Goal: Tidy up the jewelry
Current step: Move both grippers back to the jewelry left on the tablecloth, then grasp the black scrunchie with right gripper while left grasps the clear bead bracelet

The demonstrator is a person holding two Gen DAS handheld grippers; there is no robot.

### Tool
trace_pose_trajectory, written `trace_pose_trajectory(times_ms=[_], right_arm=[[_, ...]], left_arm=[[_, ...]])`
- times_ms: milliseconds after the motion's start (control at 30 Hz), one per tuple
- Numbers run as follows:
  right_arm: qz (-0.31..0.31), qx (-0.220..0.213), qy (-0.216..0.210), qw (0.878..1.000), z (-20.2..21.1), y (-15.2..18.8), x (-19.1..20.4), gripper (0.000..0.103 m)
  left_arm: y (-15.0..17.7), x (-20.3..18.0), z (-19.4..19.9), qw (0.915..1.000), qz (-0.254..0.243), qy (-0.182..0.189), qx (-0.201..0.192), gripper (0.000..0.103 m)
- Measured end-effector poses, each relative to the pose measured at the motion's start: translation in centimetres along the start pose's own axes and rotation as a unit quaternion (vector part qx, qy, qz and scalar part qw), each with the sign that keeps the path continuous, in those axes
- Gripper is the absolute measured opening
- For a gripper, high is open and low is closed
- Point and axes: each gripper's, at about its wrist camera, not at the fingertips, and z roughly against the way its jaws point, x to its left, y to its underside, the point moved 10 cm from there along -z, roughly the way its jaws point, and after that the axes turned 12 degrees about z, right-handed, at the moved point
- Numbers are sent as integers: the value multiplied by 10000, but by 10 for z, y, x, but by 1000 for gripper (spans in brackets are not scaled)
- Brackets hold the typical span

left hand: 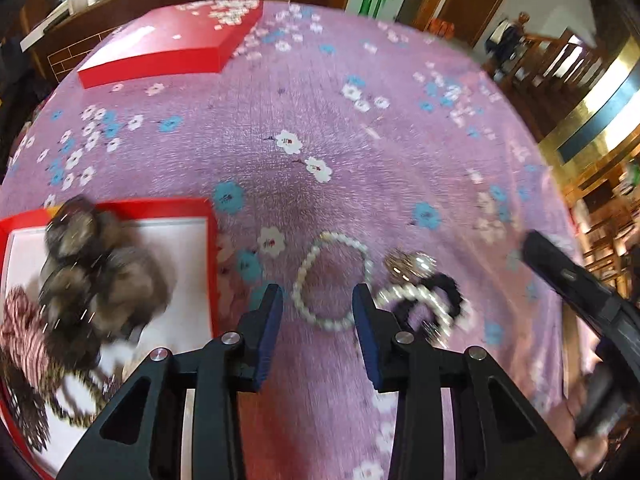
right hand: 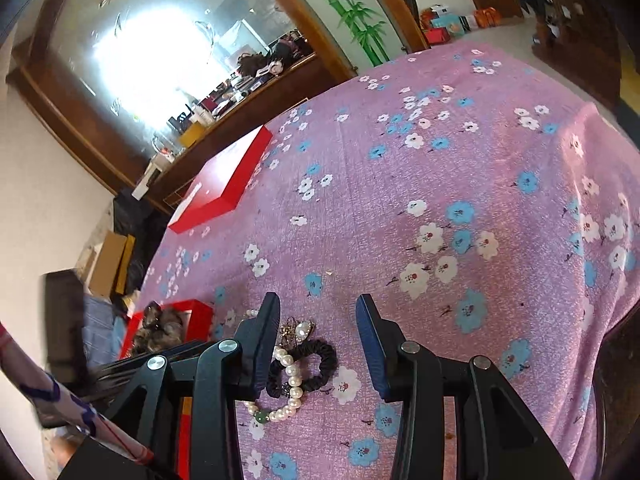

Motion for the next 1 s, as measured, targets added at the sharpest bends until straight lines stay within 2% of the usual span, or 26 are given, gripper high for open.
trace_pose_trajectory(times_ms=[133, 200, 300, 400, 467, 533, 567, 633, 767, 867, 1000], right_arm=[[-26, 43, -103, 9999, 0, 1, 6, 44], [66, 49, -110, 9999, 0, 1, 11, 44], [173, 74, -34, 9998, -1, 1, 14, 44], [257, 230, 104, 9994, -6, 6, 13, 44], [286, 388, 126, 9988, -13, 11, 12, 42], [363, 552, 130, 9977, -19, 17, 14, 33], [405, 652, 79, 9970, -23, 20, 17, 25], [443, 757, -6, 9961, -29, 24, 20, 23], [536, 867, 180, 9946, -35, 29, 17, 22], [615, 1026, 175, 9927, -42, 35, 18, 21], [957, 1221, 475, 9868, -51, 43, 19, 20]], left_arm=[[-5, 0, -23, 9993, -122, -342, 88, 27], [-7, -1, -23, 9988, -193, -441, -40, 23], [-4, -2, -21, 9978, -303, -563, -154, 5], [9, -11, -11, 9988, -332, -244, -260, 5], [14, -17, 5, 9979, -343, 59, -550, 5], [15, -21, 26, 9941, -348, 359, -962, 5], [16, -21, 34, 9918, -354, 478, -1135, 5], [16, -20, 49, 9870, -373, 630, -1428, 5], [12, -22, 55, 9846, -403, 849, -1475, 5], [11, -17, 57, 9852, -351, 837, -1452, 5], [7, -16, 53, 9849, -335, 843, -1478, 5]])
